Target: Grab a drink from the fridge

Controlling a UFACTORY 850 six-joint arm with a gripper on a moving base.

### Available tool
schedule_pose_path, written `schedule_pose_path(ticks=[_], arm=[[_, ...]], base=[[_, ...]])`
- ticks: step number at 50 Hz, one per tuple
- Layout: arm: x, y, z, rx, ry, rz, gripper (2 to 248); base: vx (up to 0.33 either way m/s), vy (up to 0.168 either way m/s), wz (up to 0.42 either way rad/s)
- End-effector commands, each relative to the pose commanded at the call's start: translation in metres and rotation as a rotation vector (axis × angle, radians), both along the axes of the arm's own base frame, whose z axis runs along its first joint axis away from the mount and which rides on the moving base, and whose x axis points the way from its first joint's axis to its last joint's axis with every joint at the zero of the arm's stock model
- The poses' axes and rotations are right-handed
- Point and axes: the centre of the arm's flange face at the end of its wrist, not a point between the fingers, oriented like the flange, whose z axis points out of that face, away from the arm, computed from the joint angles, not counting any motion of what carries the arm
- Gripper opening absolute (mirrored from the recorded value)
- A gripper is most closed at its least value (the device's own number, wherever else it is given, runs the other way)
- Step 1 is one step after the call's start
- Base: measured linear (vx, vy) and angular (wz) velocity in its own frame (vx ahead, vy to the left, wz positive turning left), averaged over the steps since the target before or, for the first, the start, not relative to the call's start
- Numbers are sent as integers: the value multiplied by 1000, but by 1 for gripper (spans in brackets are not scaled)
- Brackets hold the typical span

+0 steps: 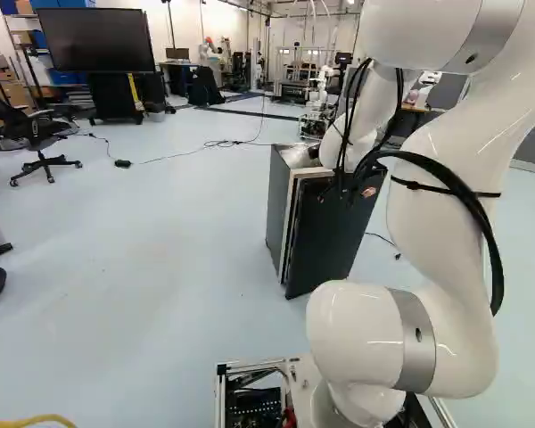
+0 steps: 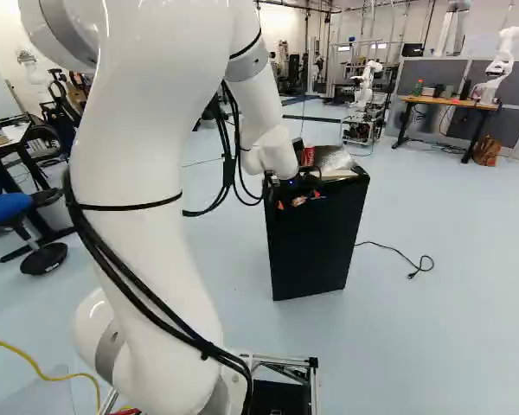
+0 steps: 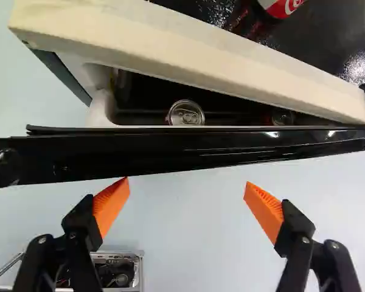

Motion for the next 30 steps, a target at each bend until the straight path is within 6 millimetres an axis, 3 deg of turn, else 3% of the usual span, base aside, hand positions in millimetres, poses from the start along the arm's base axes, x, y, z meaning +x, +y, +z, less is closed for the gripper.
schedule_pose_path(ticks=[30], arm=[[19,3,-1,-3,-10,16,247]], base=[[0,0,0]])
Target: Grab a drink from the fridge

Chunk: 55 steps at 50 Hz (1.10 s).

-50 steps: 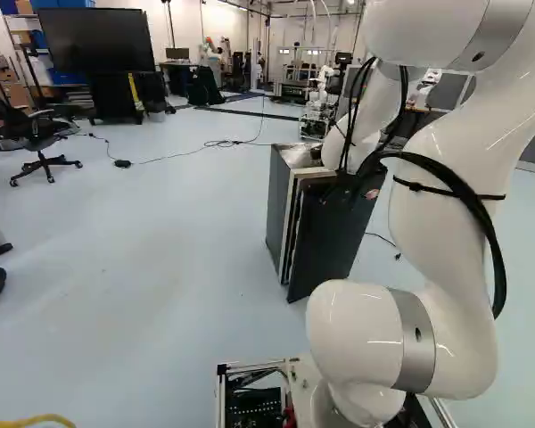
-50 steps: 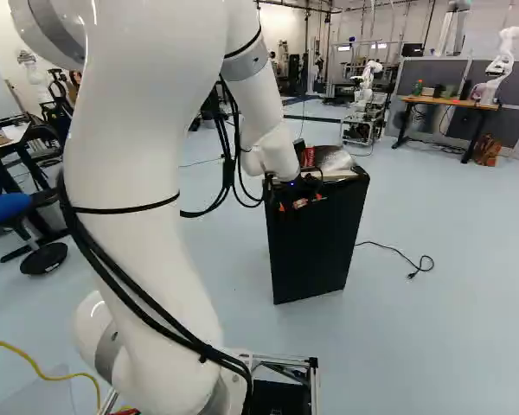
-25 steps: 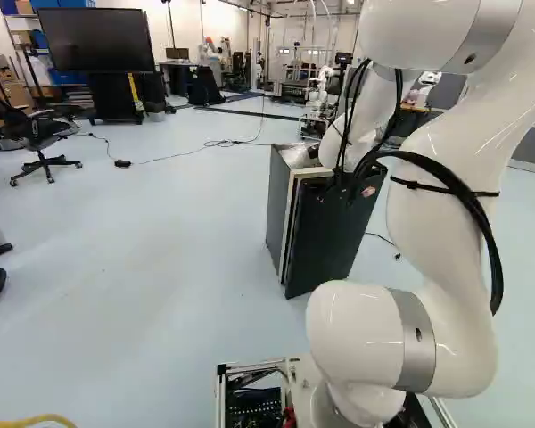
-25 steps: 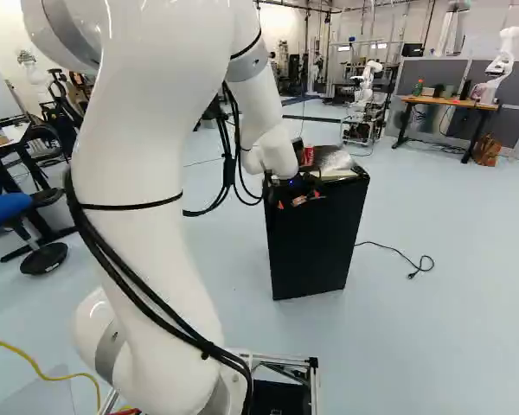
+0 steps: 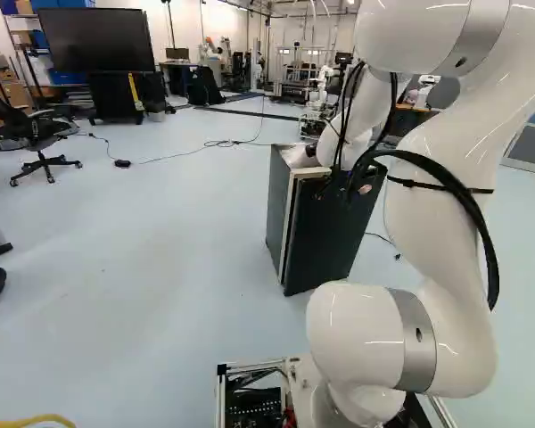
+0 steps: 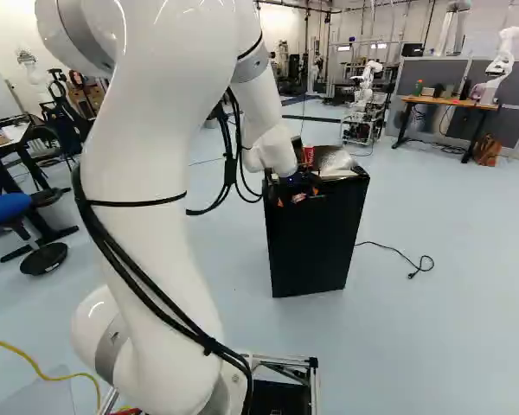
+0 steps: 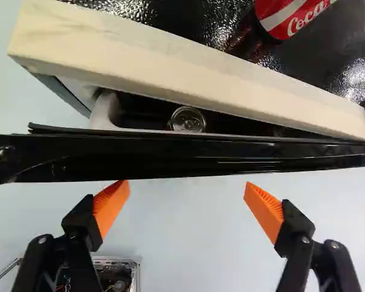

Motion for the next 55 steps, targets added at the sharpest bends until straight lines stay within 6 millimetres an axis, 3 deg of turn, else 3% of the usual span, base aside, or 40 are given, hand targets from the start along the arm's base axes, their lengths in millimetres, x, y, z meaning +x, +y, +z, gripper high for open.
schedule_pose_path(ticks=[35,55], arm=[[24,4,0,0,-31,23,247],[27,5,0,3,-52,31,247]], base=[[0,0,0],[0,0,0]])
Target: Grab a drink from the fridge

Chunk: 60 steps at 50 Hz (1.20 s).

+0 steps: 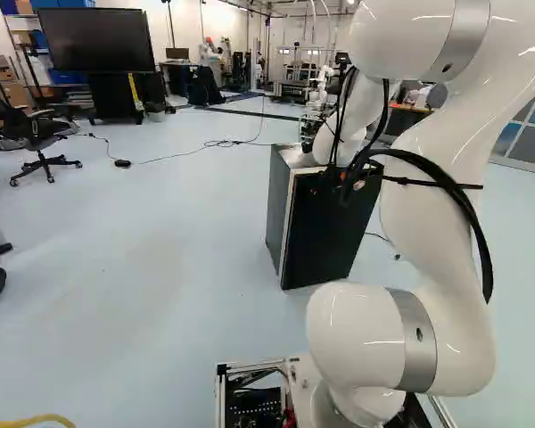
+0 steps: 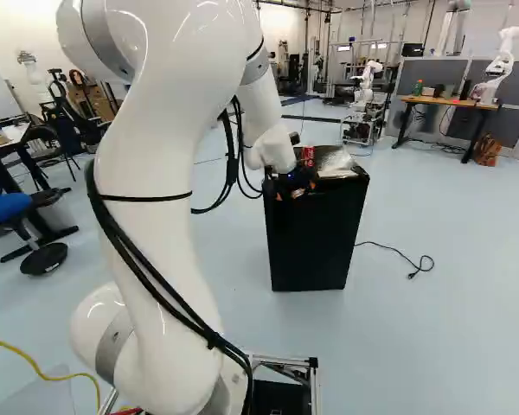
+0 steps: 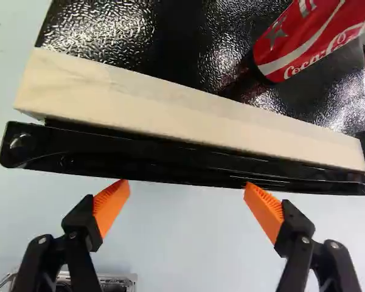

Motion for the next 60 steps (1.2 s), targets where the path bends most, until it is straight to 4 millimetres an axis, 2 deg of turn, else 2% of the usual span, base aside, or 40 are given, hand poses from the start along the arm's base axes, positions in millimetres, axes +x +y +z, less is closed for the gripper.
schedule_pose_path(ticks=[34,60], arm=[[1,1,2,7,-33,10,247],[-41,2,4,14,-10,-10,247]], base=[[0,0,0],[0,0,0]])
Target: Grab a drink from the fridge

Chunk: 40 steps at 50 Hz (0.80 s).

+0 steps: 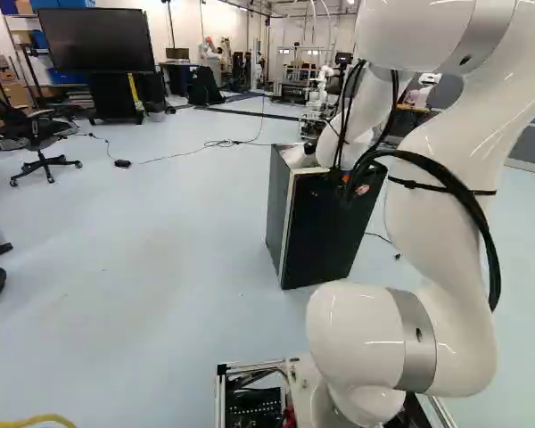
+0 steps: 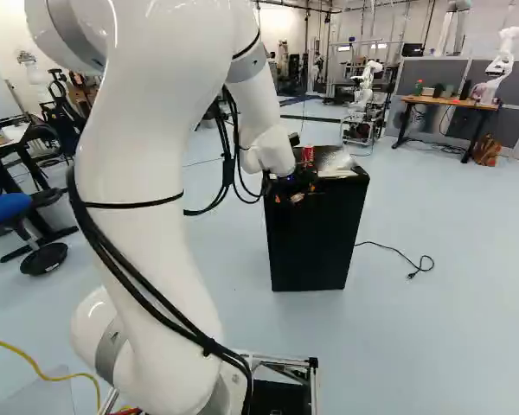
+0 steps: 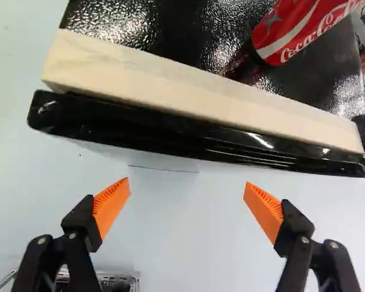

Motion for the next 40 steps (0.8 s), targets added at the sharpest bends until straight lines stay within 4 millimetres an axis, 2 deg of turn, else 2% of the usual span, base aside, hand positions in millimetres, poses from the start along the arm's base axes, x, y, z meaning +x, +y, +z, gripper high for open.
schedule_pose_path(ticks=[19,40], arm=[[-32,1,4,13,-33,-7,247],[-62,-1,12,39,-164,-4,247]], base=[[0,0,0],[0,0,0]])
